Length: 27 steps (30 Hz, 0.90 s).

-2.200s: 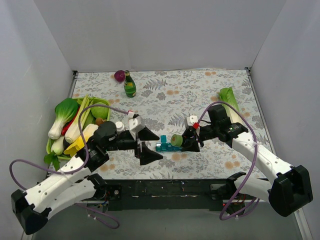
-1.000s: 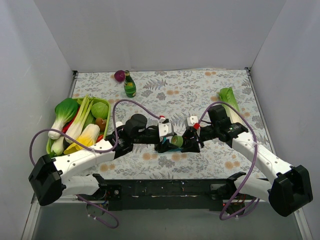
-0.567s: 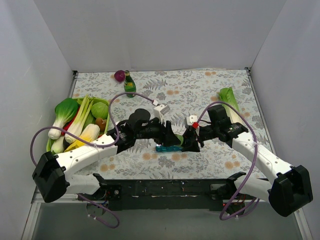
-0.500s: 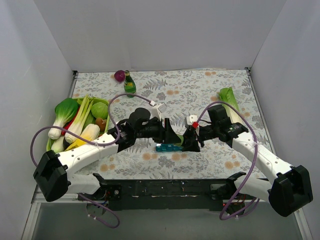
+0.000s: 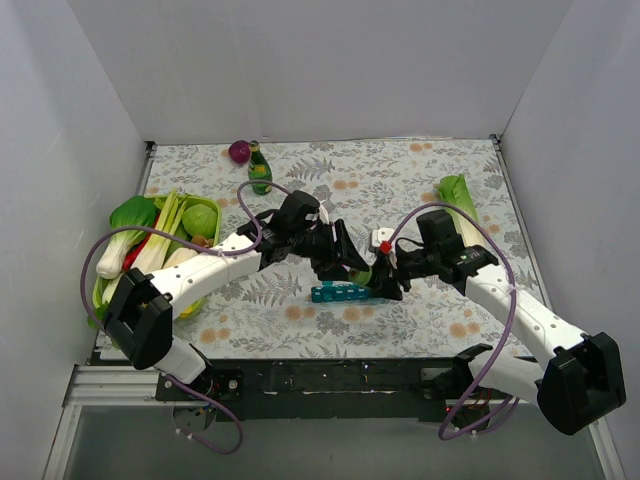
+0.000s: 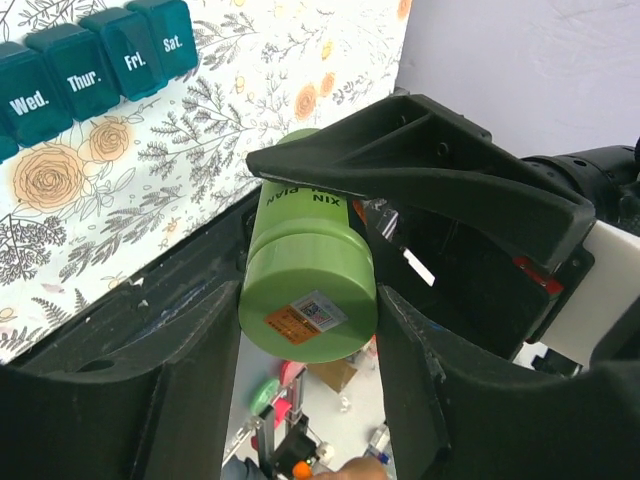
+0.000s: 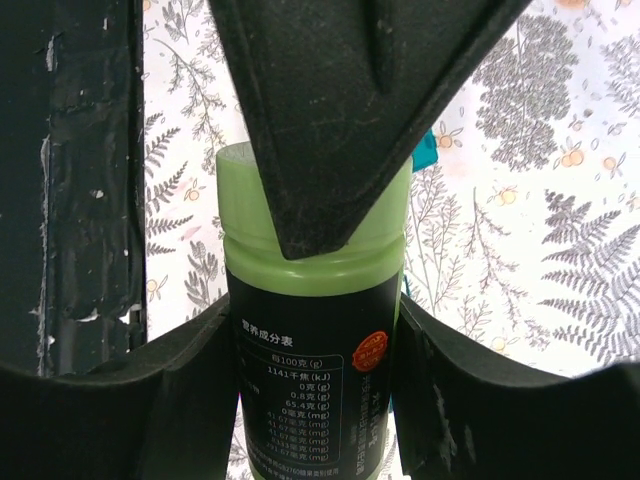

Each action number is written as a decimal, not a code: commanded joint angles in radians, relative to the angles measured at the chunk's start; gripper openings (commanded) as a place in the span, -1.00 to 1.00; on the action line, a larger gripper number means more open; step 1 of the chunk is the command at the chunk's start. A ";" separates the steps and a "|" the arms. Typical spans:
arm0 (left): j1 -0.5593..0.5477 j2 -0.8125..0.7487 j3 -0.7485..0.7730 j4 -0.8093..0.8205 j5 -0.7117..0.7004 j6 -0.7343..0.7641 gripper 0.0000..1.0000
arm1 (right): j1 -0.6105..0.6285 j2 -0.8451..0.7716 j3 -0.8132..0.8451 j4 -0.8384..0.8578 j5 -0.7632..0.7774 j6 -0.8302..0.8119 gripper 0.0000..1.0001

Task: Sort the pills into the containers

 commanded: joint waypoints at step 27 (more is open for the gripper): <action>0.085 -0.057 -0.166 0.290 0.365 -0.019 0.39 | 0.023 -0.043 0.009 0.122 -0.003 -0.003 -0.97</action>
